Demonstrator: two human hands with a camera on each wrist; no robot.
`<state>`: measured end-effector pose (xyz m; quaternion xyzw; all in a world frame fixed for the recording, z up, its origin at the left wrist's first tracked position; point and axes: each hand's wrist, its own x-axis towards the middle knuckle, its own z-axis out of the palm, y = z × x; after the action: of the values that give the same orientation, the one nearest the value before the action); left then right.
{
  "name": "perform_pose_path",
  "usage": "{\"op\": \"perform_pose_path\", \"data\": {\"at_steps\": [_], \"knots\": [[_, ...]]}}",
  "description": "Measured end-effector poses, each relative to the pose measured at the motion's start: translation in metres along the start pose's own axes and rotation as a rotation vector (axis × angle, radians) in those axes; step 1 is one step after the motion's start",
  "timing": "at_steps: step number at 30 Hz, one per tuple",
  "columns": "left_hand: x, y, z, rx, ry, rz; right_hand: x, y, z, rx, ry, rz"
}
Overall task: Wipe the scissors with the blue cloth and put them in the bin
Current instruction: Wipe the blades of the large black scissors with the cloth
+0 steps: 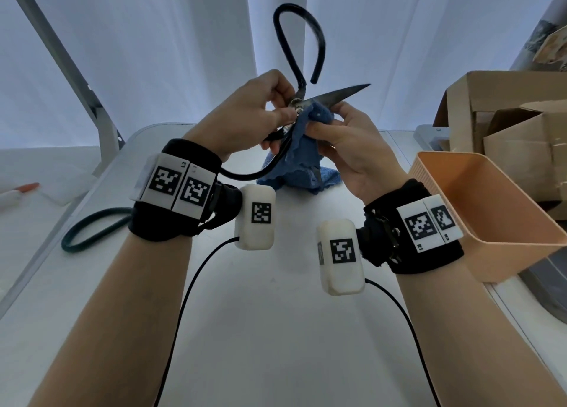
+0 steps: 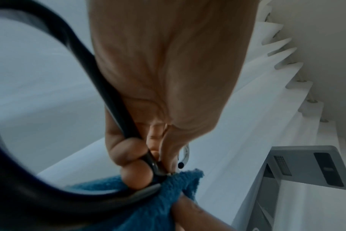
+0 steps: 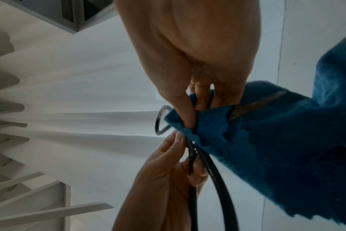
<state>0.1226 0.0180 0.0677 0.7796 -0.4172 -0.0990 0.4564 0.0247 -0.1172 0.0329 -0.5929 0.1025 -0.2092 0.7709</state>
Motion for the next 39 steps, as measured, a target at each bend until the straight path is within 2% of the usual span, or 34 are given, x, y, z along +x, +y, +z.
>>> {"op": "perform_pose_path", "data": {"at_steps": [8, 18, 27, 29, 32, 35, 39], "knots": [[0.002, 0.004, 0.0, -0.041, 0.125, 0.027, 0.001, -0.005, -0.002, -0.02, -0.016, 0.002], [-0.002, -0.005, -0.026, -0.13, 0.265, -0.036, 0.003, 0.003, 0.003, -0.12, -0.075, 0.021], [0.0, -0.013, -0.028, -0.137, 0.34, -0.063, 0.004, 0.003, -0.004, -0.325, -0.143, 0.088], [0.001, -0.017, -0.032, -0.125, 0.405, -0.063, 0.005, 0.003, -0.009, -0.428, -0.104, 0.107], [0.0, -0.024, -0.047, -0.079, 0.493, -0.07, 0.01, 0.002, -0.024, -0.465, 0.063, 0.098], [-0.004, -0.031, -0.058, 0.003, 0.395, -0.099, 0.014, 0.0, -0.029, -0.337, 0.195, 0.015], [-0.004, -0.028, -0.045, 0.111, 0.252, -0.1, 0.01, -0.004, -0.016, -0.251, 0.232, -0.146]]}}
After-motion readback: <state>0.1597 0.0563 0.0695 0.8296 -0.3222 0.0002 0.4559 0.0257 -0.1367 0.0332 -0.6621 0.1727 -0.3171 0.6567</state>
